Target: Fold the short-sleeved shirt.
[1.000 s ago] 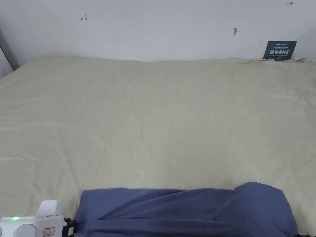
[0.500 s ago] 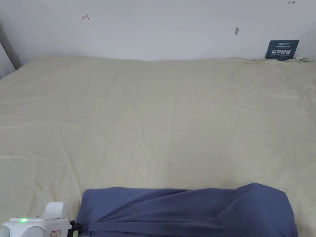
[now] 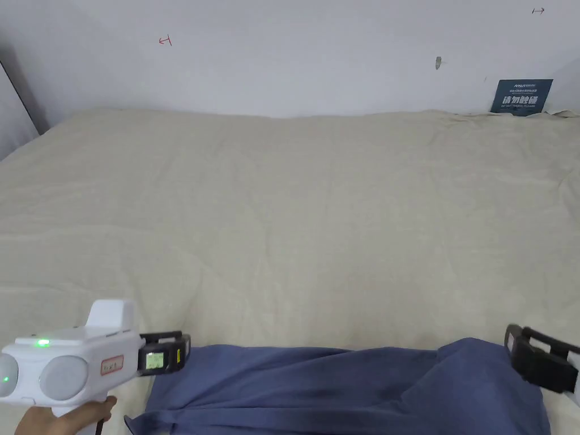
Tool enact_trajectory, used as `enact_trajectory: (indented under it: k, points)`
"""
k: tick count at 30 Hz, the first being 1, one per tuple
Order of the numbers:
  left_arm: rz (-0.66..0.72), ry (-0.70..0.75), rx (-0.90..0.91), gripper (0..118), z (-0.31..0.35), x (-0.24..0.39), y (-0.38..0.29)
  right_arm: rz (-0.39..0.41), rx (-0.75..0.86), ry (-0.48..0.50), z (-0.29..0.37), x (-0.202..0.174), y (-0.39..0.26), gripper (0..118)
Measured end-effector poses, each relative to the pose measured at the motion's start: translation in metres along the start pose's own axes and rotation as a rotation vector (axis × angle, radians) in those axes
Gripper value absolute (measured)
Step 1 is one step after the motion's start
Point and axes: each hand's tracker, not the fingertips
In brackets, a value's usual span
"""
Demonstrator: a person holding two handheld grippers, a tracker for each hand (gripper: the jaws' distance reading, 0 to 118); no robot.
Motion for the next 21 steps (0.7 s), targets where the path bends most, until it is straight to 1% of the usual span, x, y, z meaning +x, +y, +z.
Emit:
enact_trajectory:
  k: [3, 4, 8, 10, 12, 13, 14, 16, 17, 18, 19, 20, 21]
  points:
    - [-0.001, -0.007, 0.113, 113, 0.010, 0.013, 0.016, 0.039, 0.097, -0.020, 0.005, -0.014, 0.018, 97]
    - [-0.005, -0.001, 0.154, 111, 0.013, 0.017, 0.020, 0.051, 0.126, -0.025, 0.007, -0.019, 0.022, 97]
    - [-0.055, 0.047, 0.298, 90, 0.022, 0.041, 0.027, 0.082, 0.210, -0.048, 0.013, -0.034, 0.032, 96]
    - [-0.053, 0.054, 0.362, 86, 0.025, 0.049, 0.027, 0.087, 0.233, -0.056, 0.014, -0.039, 0.033, 94]
    - [-0.062, 0.074, 0.431, 73, 0.026, 0.059, 0.024, 0.095, 0.255, -0.063, 0.016, -0.044, 0.033, 74]
    - [-0.071, 0.088, 0.454, 63, 0.026, 0.063, 0.022, 0.094, 0.264, -0.068, 0.018, -0.048, 0.032, 60]
    - [-0.079, 0.094, 0.470, 48, 0.025, 0.067, 0.021, 0.089, 0.269, -0.073, 0.018, -0.050, 0.032, 42]
    - [-0.087, 0.108, 0.494, 32, 0.023, 0.073, 0.017, 0.078, 0.277, -0.070, 0.018, -0.052, 0.030, 21]
    - [-0.082, 0.104, 0.513, 20, 0.022, 0.074, 0.015, 0.073, 0.285, -0.078, 0.016, -0.050, 0.028, 9]
    - [-0.077, 0.097, 0.525, 12, 0.022, 0.074, 0.013, 0.074, 0.293, -0.086, 0.015, -0.051, 0.027, 3]
    - [-0.073, 0.093, 0.531, 4, 0.020, 0.074, 0.012, 0.079, 0.298, -0.092, 0.015, -0.051, 0.025, 1]
    - [-0.069, 0.083, 0.531, 0, 0.019, 0.073, 0.011, 0.082, 0.300, -0.089, 0.014, -0.051, 0.024, 1]
    - [-0.064, 0.075, 0.528, 0, 0.019, 0.073, 0.009, 0.082, 0.300, -0.088, 0.010, -0.049, 0.022, 0]
